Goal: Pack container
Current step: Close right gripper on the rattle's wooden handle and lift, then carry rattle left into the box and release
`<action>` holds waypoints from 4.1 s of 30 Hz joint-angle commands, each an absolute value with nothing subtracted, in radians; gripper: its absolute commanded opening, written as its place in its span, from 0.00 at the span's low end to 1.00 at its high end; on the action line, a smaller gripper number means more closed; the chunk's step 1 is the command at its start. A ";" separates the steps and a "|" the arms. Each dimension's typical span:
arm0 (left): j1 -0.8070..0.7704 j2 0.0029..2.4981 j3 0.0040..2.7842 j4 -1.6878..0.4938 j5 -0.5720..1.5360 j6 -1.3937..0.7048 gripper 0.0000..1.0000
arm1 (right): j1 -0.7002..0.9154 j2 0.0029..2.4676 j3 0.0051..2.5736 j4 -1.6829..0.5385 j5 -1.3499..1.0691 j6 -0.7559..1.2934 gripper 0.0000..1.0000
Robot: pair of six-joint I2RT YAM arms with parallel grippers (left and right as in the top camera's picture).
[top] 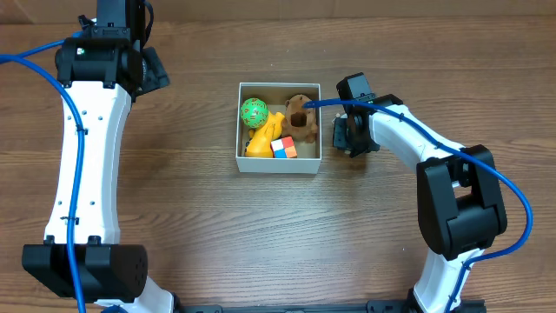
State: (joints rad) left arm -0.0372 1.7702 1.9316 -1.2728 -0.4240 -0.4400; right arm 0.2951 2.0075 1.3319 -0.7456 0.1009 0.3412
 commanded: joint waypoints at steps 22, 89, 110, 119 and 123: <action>-0.033 1.778 1.940 -1.275 -0.444 -0.430 1.00 | 0.294 2.009 1.347 -0.746 0.127 0.261 0.11; -0.033 1.778 1.940 -1.275 -0.444 -0.430 1.00 | 0.683 1.855 1.774 -1.246 0.048 -0.123 0.08; -0.033 1.778 1.940 -1.275 -0.444 -0.430 1.00 | 0.683 1.860 1.706 -1.084 0.020 -0.457 0.19; -0.033 1.778 1.940 -1.275 -0.444 -0.430 1.00 | 0.682 1.861 1.621 -0.969 0.023 -0.474 0.19; -0.033 1.778 1.940 -1.275 -0.444 -0.430 1.00 | 0.664 1.861 1.636 -0.944 0.024 -0.364 0.26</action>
State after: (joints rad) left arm -0.0372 1.7702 1.9316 -1.2728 -0.4240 -0.4400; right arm 0.6807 1.8969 1.6234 -0.9634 0.0303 -0.4435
